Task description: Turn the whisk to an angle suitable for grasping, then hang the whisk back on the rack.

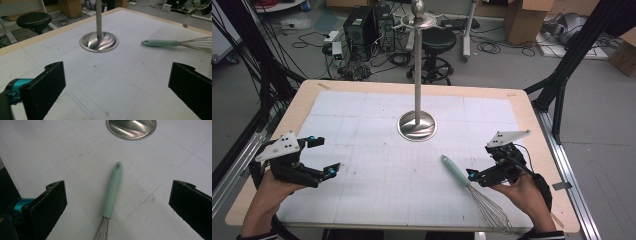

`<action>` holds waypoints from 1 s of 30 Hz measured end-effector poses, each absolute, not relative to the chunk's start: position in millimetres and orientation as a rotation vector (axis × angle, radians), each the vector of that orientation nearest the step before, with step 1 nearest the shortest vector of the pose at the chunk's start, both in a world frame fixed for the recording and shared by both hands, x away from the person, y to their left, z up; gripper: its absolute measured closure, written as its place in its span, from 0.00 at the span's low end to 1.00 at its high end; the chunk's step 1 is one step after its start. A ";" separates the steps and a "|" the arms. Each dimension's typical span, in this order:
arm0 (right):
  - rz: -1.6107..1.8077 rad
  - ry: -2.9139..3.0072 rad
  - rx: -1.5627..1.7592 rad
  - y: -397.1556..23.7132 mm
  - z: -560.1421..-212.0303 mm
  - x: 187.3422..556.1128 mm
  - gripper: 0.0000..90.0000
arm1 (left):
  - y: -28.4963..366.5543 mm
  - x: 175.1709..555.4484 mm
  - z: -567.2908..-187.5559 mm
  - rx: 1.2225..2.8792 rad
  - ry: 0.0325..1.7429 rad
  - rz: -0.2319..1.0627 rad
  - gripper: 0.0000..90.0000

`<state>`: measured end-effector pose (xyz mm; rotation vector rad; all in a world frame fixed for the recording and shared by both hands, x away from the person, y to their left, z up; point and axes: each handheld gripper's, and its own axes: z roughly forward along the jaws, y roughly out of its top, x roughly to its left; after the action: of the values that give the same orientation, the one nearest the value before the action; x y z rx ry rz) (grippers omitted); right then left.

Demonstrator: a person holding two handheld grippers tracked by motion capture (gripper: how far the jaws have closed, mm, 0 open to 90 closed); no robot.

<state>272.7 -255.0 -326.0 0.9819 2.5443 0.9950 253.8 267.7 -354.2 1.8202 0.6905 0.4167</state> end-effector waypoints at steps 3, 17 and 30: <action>0.966 2.563 0.983 -252.0 -325.5 276.5 0.00 | 268.5 253.8 -354.1 1.816 0.695 0.417 0.02; 0.862 2.666 1.007 -238.1 -339.1 286.8 0.00 | 268.8 255.4 -354.9 1.816 0.691 0.410 0.02; 0.797 2.695 0.973 -235.4 -343.4 286.9 0.00 | 268.8 255.7 -355.3 1.818 0.689 0.407 0.02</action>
<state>286.9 -235.4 -343.4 0.9732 2.6949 0.7968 255.7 268.8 -355.3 1.8182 0.6890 0.4074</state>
